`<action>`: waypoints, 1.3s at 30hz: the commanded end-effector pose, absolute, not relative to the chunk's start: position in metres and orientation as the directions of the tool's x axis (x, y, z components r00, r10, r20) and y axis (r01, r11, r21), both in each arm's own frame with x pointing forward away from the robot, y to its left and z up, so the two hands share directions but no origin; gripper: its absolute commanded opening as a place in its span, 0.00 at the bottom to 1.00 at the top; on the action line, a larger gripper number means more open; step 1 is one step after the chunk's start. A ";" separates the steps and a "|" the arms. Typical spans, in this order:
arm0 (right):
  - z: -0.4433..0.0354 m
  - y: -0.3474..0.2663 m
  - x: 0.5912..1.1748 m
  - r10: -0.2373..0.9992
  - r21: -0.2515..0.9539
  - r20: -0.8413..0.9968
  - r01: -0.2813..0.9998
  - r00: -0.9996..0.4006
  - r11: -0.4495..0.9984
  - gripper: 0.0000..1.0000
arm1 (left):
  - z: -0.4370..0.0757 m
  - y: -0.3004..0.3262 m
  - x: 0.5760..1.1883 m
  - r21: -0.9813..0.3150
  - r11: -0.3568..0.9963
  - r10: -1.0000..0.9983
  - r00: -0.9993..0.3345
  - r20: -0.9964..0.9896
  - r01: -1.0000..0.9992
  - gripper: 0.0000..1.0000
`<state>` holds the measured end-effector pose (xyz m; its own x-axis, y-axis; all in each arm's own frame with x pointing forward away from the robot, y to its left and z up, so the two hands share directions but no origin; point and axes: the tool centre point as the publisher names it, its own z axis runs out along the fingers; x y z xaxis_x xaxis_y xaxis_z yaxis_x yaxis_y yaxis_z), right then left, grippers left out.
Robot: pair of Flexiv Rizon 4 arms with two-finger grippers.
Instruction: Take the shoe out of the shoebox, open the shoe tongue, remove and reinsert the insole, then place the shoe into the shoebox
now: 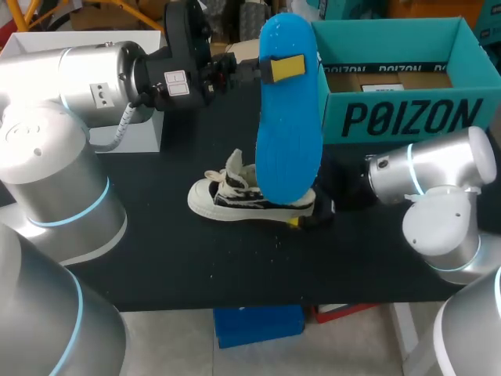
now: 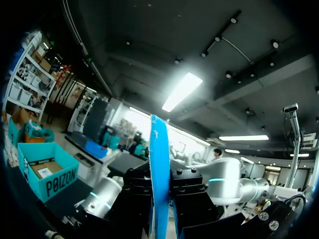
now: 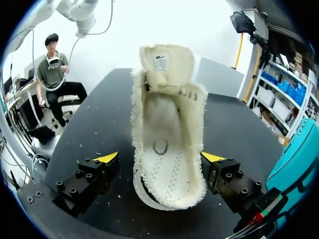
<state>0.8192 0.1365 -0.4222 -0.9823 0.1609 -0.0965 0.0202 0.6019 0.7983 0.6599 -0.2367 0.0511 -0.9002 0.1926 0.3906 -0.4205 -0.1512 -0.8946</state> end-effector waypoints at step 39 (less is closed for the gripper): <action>-0.419 0.124 0.827 0.189 0.801 -0.065 0.062 -0.980 0.596 1.00 | 0.051 -0.238 0.659 -0.895 -0.152 0.188 -0.901 0.391 -0.420 0.00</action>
